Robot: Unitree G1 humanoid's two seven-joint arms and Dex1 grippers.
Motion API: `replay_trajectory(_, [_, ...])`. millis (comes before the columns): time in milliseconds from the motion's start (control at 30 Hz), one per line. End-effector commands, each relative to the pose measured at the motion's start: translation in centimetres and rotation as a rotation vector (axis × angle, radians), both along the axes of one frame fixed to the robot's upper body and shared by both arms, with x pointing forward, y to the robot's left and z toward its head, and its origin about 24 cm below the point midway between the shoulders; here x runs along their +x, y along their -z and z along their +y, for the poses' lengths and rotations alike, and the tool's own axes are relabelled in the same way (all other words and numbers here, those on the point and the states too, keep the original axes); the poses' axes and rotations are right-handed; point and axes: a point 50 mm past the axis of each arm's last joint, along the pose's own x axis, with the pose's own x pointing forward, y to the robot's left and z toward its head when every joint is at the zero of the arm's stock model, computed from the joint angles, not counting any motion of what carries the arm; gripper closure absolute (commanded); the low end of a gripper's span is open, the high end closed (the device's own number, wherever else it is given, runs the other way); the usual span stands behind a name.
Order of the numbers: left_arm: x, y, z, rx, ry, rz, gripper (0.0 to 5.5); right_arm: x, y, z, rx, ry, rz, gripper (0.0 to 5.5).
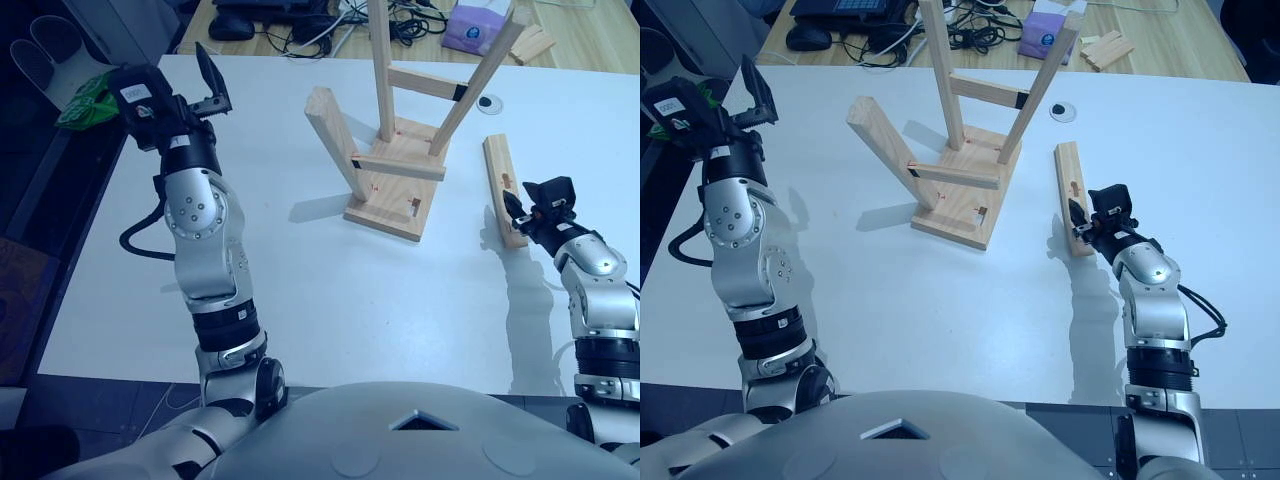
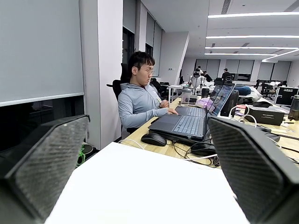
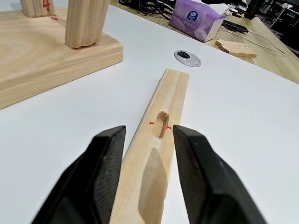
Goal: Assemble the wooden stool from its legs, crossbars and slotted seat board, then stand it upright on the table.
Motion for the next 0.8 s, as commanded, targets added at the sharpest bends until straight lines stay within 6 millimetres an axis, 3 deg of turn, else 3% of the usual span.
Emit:
replay_trajectory(33, [0.4, 0.0, -0.2, -0.001, 0.024, 0.014, 0.81, 0.4, 0.5, 0.0, 0.036, 0.077, 0.025, 3.14])
replay_trajectory(200, [0.7, 0.0, -0.6, -0.006, 0.038, 0.018, 0.81, 1.6, 1.0, 1.0, 0.152, 0.130, 0.091, 2.31])
replay_trajectory(300, [0.5, -0.4, -0.2, -0.049, 0.013, -0.003, 0.81, 2.3, 1.1, 0.7, 0.270, 0.252, 0.212, 1.79])
replay_trajectory(433, [0.7, -1.5, 0.0, -0.151, -0.013, -0.073, 0.81, 2.2, 0.9, 0.0, 0.318, 0.350, 0.277, 1.11])
replay_trajectory(533, [1.0, -1.3, 0.1, -0.238, 0.033, -0.051, 0.81, 1.6, 1.8, 0.2, 0.341, 0.361, 0.366, 0.52])
replay_trajectory(700, [0.8, -2.6, 0.4, -0.240, 0.056, -0.096, 0.81, -0.3, 3.2, 0.3, 0.325, 0.301, 0.470, 1.48])
replay_trajectory(800, [0.6, -5.1, 1.0, -0.228, 0.047, -0.192, 0.81, -0.6, 4.1, -0.1, 0.334, 0.333, 0.496, 2.01])
